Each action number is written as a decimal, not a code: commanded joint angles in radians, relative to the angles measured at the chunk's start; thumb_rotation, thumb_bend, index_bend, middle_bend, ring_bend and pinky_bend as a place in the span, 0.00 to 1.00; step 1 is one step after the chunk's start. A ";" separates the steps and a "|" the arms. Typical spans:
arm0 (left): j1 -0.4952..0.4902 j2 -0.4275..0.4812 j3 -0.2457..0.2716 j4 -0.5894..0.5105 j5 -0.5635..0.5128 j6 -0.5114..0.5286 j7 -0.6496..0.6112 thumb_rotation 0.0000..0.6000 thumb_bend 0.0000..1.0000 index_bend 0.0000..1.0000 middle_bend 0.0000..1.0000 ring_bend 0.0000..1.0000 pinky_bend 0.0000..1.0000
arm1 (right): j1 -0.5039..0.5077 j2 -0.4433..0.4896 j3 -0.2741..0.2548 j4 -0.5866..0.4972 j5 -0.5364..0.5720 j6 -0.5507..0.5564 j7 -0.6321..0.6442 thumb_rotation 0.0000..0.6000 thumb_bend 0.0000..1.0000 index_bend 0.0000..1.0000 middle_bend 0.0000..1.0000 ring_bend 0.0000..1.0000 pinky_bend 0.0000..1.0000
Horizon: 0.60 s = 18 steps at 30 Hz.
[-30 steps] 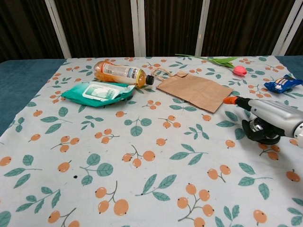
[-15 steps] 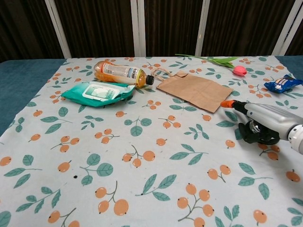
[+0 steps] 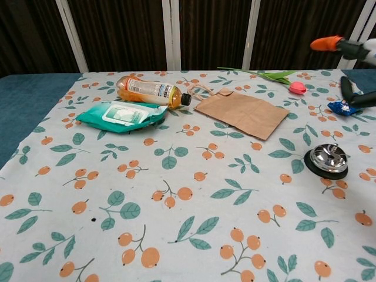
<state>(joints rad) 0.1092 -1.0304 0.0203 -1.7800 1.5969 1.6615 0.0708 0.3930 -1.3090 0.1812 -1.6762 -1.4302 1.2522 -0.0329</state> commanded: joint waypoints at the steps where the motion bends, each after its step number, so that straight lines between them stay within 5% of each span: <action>1: 0.002 0.003 0.002 0.003 0.005 0.003 -0.010 1.00 0.33 0.05 0.00 0.00 0.10 | -0.125 0.225 -0.094 -0.204 -0.050 0.069 -0.046 1.00 0.78 0.04 0.00 0.00 0.00; 9: 0.018 0.012 0.015 0.008 0.025 0.028 -0.042 1.00 0.33 0.05 0.00 0.00 0.10 | -0.284 0.227 -0.233 -0.147 -0.180 0.228 0.016 1.00 0.78 0.04 0.00 0.00 0.00; 18: 0.027 0.017 0.019 0.020 0.040 0.048 -0.069 1.00 0.33 0.05 0.00 0.00 0.10 | -0.353 0.157 -0.200 -0.056 -0.181 0.357 -0.006 1.00 0.79 0.04 0.00 0.00 0.00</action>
<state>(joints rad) 0.1357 -1.0129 0.0402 -1.7617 1.6371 1.7081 0.0032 0.0511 -1.1421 -0.0284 -1.7452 -1.6121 1.5924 -0.0406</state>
